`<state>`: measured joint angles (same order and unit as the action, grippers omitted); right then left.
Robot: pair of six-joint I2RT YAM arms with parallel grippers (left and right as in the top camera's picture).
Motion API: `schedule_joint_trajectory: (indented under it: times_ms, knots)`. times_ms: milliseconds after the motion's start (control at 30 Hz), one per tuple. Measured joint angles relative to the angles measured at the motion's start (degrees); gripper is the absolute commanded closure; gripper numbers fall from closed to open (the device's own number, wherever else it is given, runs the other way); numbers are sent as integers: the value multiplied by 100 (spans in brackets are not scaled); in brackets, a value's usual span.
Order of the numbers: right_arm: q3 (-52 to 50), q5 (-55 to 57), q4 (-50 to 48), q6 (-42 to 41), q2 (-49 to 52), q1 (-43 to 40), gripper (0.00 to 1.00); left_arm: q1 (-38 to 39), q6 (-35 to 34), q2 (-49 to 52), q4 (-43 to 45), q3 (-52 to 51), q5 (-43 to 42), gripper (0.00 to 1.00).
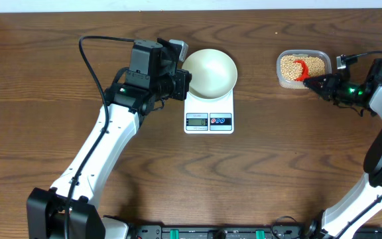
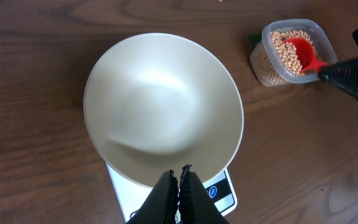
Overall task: Scoop item into bowl and weigh 50g on scale
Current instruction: 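Drag the red scoop through the soybeans to fill it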
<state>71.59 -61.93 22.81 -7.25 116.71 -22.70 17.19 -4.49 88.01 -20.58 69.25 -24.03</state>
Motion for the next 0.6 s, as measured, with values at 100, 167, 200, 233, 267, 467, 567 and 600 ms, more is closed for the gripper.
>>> schedule_joint_trajectory:
  times_ms: [100,167,200,233,267,467,567,600]
  knots:
    - [0,-28,-13,2,9,11,99,0,-2,0,0,0,0,93]
    - [0,-33,-20,0,9,17,99,0,0,0,0,0,0,92]
    - [0,-44,-35,0,9,24,99,0,0,0,2,0,-2,93]
    - [0,-61,-61,0,11,28,99,0,0,0,0,0,0,93]
    - [0,-92,-120,-20,20,39,99,0,-2,0,0,0,0,93]
    - [-4,-361,-380,-199,133,15,99,0,-7,2,0,0,0,92]
    - [-4,-492,-382,-284,155,-59,99,0,-39,0,0,0,0,93]
    - [-4,-544,-382,-286,155,-90,99,0,-46,2,0,0,-2,93]
